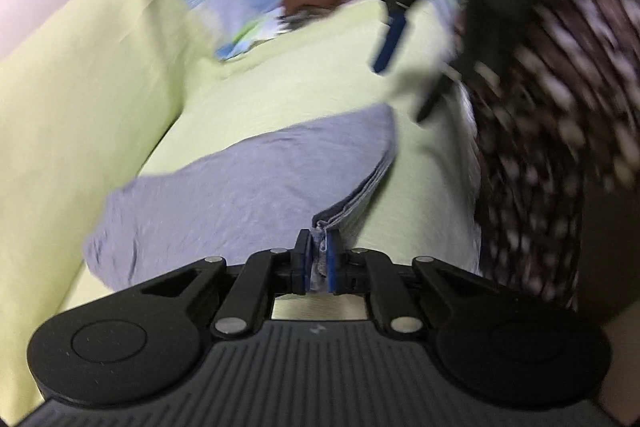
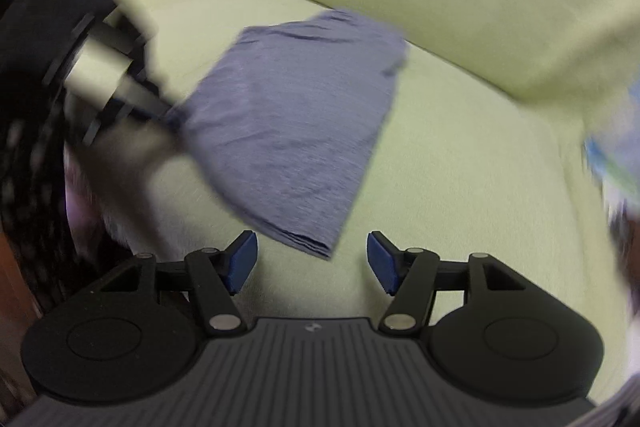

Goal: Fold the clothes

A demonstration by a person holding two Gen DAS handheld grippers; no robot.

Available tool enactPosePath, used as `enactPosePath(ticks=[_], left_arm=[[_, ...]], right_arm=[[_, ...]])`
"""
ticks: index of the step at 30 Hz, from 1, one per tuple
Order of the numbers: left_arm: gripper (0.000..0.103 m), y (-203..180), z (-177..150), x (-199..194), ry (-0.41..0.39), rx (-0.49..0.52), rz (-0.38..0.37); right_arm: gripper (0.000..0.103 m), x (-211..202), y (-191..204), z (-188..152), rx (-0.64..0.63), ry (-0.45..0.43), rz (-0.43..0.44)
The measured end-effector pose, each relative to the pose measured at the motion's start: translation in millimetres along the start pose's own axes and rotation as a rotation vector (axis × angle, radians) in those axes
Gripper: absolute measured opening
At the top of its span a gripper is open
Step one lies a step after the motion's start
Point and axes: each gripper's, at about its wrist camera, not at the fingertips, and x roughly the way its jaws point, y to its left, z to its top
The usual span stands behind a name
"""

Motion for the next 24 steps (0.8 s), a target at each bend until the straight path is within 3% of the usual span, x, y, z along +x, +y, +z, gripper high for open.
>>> enactPosePath(ticks=[3, 7, 9, 12, 14, 16, 21, 24], left_arm=[[0.008, 20, 4, 1, -0.010, -0.071, -0.005], [0.008, 29, 5, 3, -0.007, -0.068, -0.004], [0.008, 30, 6, 5, -0.006, -0.066, -0.005], [0.008, 32, 6, 4, -0.007, -0.094, -0.017], [0.008, 33, 6, 3, -0.009, -0.111, -0.023], [0.008, 32, 7, 1, -0.013, -0.126, -0.030], [0.008, 28, 10, -3, -0.026, -0.146, -0.040], [0.008, 30, 9, -3, -0.027, -0.154, -0.038]], right_arm=[[0.057, 9, 9, 6, -0.126, -0.008, -0.015], [0.054, 21, 16, 14, -0.253, -0.030, -0.012], [0.046, 26, 19, 14, -0.308, -0.022, -0.017], [0.046, 31, 22, 12, -0.446, -0.030, -0.023], [0.044, 31, 23, 12, -0.474, -0.036, -0.017], [0.044, 29, 23, 15, -0.456, -0.051, 0.003], [0.044, 32, 25, 36, -0.261, -0.128, 0.034], [0.044, 41, 38, 41, -0.251, -0.139, 0.010]])
